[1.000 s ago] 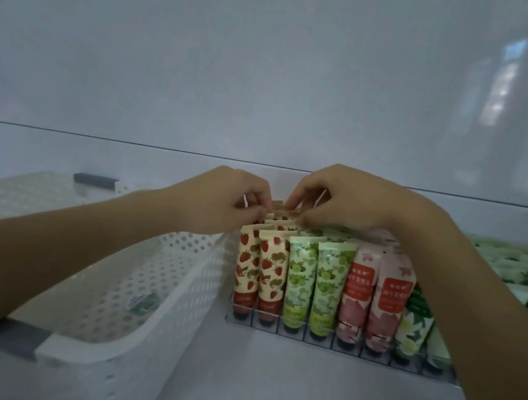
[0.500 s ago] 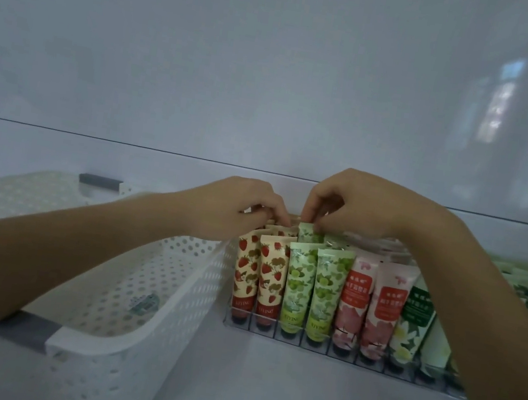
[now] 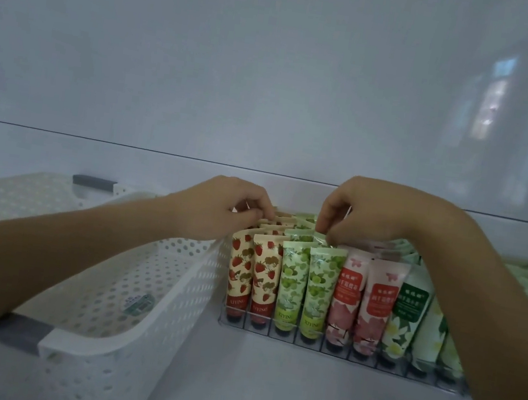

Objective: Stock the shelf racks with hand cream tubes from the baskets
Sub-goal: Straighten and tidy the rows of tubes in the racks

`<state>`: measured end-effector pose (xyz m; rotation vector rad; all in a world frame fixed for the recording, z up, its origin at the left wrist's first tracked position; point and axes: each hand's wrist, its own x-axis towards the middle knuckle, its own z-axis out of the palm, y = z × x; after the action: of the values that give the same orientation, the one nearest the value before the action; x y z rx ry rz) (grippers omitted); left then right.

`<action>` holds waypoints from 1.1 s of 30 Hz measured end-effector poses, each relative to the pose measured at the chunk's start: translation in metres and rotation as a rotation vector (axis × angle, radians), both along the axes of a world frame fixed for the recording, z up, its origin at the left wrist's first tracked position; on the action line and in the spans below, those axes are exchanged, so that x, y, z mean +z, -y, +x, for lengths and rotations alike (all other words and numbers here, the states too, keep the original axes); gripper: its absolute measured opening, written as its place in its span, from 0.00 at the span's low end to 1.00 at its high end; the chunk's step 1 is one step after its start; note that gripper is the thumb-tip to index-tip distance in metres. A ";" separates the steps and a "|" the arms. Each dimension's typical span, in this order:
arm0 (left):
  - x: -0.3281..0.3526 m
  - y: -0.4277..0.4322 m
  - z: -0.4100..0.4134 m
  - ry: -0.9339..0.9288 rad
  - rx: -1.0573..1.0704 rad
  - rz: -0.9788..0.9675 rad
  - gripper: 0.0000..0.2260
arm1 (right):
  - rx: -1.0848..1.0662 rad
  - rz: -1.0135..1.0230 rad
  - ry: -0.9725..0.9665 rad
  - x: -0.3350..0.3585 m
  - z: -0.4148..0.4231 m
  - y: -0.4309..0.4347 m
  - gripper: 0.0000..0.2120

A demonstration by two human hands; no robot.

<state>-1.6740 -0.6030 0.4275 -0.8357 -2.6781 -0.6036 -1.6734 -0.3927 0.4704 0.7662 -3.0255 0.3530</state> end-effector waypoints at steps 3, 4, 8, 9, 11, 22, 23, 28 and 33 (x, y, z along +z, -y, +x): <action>0.000 0.001 -0.001 -0.004 0.004 0.001 0.09 | 0.029 -0.015 0.012 -0.002 -0.002 0.003 0.10; 0.000 0.002 -0.001 -0.005 0.006 0.001 0.09 | 0.035 -0.014 0.018 -0.003 -0.002 0.003 0.10; 0.012 0.004 -0.002 -0.072 0.071 0.029 0.08 | 0.057 -0.081 0.004 0.005 0.000 0.000 0.09; 0.019 0.006 -0.004 -0.080 0.103 0.023 0.08 | 0.069 -0.131 -0.027 0.008 0.000 0.000 0.08; 0.035 0.008 -0.011 -0.034 0.164 -0.094 0.07 | 0.086 -0.206 -0.083 0.016 -0.004 0.007 0.07; 0.024 0.007 -0.025 0.200 0.062 -0.076 0.07 | 0.086 -0.153 -0.011 -0.009 -0.033 0.036 0.11; 0.022 0.009 -0.025 0.219 0.048 -0.054 0.07 | 0.090 -0.155 -0.016 -0.010 -0.033 0.036 0.11; 0.015 0.011 -0.024 0.245 0.018 0.071 0.08 | 0.112 -0.140 -0.056 -0.013 -0.034 0.040 0.10; 0.012 0.009 -0.022 0.223 0.009 0.073 0.09 | 0.095 -0.128 -0.052 -0.011 -0.031 0.041 0.10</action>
<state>-1.6964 -0.6118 0.4399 -0.7776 -2.8356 -0.8317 -1.7049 -0.4335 0.4594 0.8964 -2.8909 0.5134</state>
